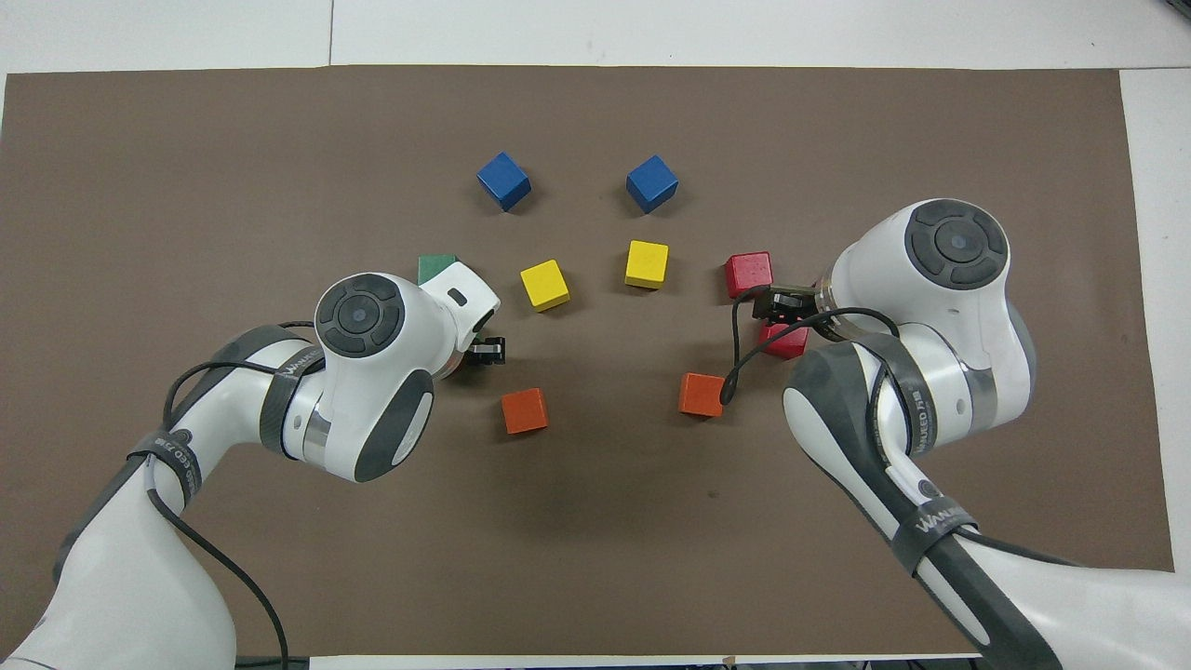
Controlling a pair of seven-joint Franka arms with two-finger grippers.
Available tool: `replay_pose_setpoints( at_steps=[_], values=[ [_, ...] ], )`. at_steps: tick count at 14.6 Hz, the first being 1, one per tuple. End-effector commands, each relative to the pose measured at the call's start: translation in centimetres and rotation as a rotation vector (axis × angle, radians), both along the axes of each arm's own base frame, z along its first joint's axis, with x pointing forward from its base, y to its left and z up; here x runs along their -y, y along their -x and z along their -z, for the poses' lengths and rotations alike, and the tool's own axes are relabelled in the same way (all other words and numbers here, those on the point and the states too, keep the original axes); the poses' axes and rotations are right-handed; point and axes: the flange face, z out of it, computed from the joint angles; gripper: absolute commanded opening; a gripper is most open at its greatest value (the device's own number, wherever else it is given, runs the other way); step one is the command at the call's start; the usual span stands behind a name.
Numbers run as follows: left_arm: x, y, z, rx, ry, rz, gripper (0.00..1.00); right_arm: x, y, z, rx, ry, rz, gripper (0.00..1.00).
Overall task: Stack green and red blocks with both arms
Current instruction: 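Carry the green block outward with the left gripper while the right carries red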
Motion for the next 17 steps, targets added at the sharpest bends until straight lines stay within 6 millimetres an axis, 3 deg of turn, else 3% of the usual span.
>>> replay_pose_setpoints(
  at_steps=[1, 6, 10, 13, 17],
  values=[
    [0.6, 0.3, 0.3, 0.019, -0.003, -0.007, 0.00, 0.1, 0.3, -0.1, 0.016, 0.012, 0.018, 1.00],
    [-0.4, -0.5, -1.0, 0.033, -0.014, -0.005, 0.00, -0.6, 0.2, 1.3, 0.040, 0.002, 0.032, 1.00],
    [-4.5, -3.0, -6.4, 0.018, -0.028, -0.054, 0.00, -0.6, 0.2, 2.0, 0.049, -0.003, 0.032, 1.00],
    [-11.1, -4.2, -10.2, 0.016, -0.036, -0.053, 0.00, -0.7, 0.0, 3.2, 0.043, -0.004, 0.033, 1.00],
    [-23.1, -5.4, -11.4, -0.006, -0.044, -0.041, 0.00, -0.8, -0.2, 4.1, 0.057, -0.011, 0.032, 1.00]
  ],
)
